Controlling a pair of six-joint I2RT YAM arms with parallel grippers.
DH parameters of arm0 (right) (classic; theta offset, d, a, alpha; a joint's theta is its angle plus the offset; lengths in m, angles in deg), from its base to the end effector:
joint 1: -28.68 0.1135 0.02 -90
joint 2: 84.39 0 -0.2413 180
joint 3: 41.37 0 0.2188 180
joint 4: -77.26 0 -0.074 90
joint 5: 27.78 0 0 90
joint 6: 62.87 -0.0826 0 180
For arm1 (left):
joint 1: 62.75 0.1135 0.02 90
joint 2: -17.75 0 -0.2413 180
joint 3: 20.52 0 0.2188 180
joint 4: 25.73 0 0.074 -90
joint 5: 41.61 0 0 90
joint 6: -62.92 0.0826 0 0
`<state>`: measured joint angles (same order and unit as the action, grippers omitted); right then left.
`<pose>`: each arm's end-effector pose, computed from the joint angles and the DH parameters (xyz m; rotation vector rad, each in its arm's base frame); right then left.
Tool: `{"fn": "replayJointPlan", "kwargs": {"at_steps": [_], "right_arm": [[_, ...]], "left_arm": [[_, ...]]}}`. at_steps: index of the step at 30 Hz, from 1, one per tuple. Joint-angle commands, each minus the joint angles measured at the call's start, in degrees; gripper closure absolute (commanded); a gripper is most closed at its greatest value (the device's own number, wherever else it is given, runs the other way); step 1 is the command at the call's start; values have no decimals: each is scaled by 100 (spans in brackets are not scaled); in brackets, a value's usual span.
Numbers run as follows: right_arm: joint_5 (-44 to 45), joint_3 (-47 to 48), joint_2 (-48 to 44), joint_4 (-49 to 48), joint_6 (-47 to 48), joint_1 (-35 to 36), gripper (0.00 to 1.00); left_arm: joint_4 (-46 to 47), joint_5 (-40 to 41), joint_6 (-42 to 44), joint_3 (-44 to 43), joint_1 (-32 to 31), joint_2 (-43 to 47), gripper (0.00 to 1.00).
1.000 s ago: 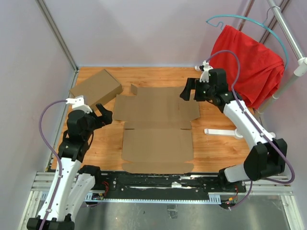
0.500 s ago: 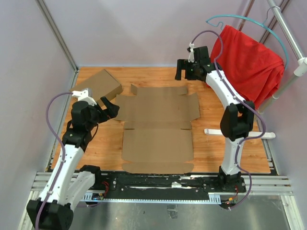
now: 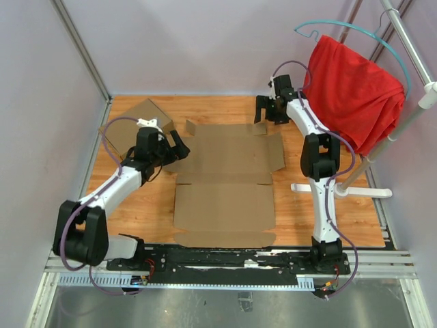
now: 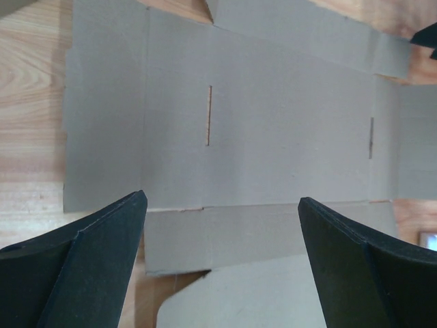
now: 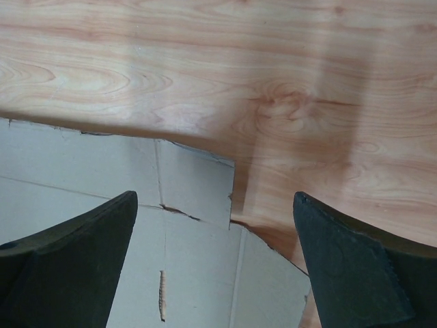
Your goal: Fold the paper box
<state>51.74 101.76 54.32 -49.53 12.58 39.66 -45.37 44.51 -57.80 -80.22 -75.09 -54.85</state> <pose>0.5093 0.1141 0.1728 -0.0081 2.4479 0.4221 0.2850 -0.0681 0.2108 -0.3083 2.1592 -0.5074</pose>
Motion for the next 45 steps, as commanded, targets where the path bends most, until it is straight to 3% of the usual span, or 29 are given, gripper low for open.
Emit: {"fn": "replayJointPlan", "kwargs": {"at_steps": [1, 8, 30, 45], "right_arm": [[-253, 108, 108, -15, -199, 15, 4], [-678, -202, 151, -305, -379, 75, 16], [-555, -289, 95, 1, -245, 515, 28], [786, -389, -298, -37, -146, 989, 30]], "left_arm": [[448, 546, 268, -355, -166, -598, 1], [927, 514, 388, -386, -172, -1059, 1], [1078, 125, 650, -1474, -885, -2869, 6], [1063, -244, 663, -2046, -1047, -3966, 9]]}}
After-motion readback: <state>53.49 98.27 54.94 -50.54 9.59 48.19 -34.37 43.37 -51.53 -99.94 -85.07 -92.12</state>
